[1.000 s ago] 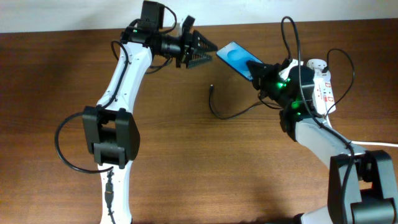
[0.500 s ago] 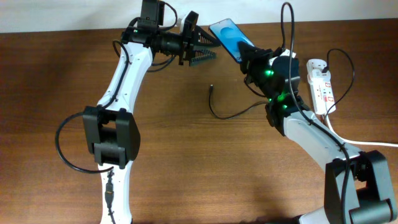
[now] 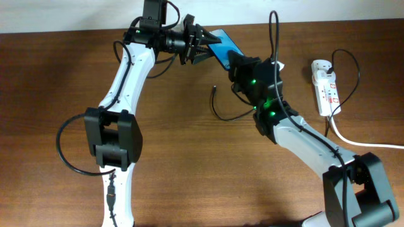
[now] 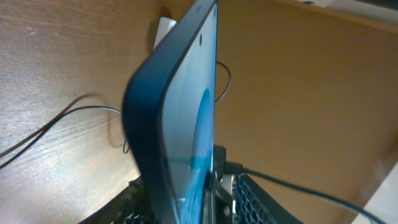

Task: Plug charger to phone and switch on socket

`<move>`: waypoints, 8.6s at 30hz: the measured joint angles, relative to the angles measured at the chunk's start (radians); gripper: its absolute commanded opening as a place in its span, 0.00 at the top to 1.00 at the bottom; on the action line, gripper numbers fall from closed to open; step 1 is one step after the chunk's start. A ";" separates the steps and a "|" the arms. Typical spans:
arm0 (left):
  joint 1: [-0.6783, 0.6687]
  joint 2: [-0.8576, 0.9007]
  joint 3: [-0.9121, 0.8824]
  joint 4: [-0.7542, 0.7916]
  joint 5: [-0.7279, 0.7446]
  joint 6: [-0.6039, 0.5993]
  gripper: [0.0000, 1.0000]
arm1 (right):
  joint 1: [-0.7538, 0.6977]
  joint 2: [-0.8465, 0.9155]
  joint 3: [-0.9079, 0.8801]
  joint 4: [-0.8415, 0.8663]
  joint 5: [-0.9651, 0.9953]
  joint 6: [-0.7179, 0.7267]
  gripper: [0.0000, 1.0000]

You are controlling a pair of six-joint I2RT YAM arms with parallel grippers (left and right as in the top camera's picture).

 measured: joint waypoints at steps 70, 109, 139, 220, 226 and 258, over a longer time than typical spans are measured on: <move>0.241 0.000 0.000 -0.026 -0.014 0.437 1.00 | -0.072 0.000 0.021 -0.373 -0.350 -0.822 0.02; 0.398 0.000 0.000 -0.067 0.138 0.496 1.00 | 0.035 0.433 0.453 -0.819 -0.101 -1.040 0.74; 0.357 0.000 0.000 -0.069 0.137 0.496 1.00 | 0.053 0.520 0.478 -0.776 -0.097 -0.968 0.96; 0.136 0.000 0.000 -0.062 0.321 0.360 1.00 | -0.081 -0.328 -0.169 -0.251 -0.767 -0.924 0.96; 0.105 0.000 0.000 -0.053 0.321 0.372 1.00 | -0.078 -0.326 -0.169 -0.232 -0.740 -0.909 0.96; 0.086 0.000 0.000 -0.038 0.329 0.433 1.00 | -0.078 -0.259 -0.169 -0.146 -0.730 -0.837 0.96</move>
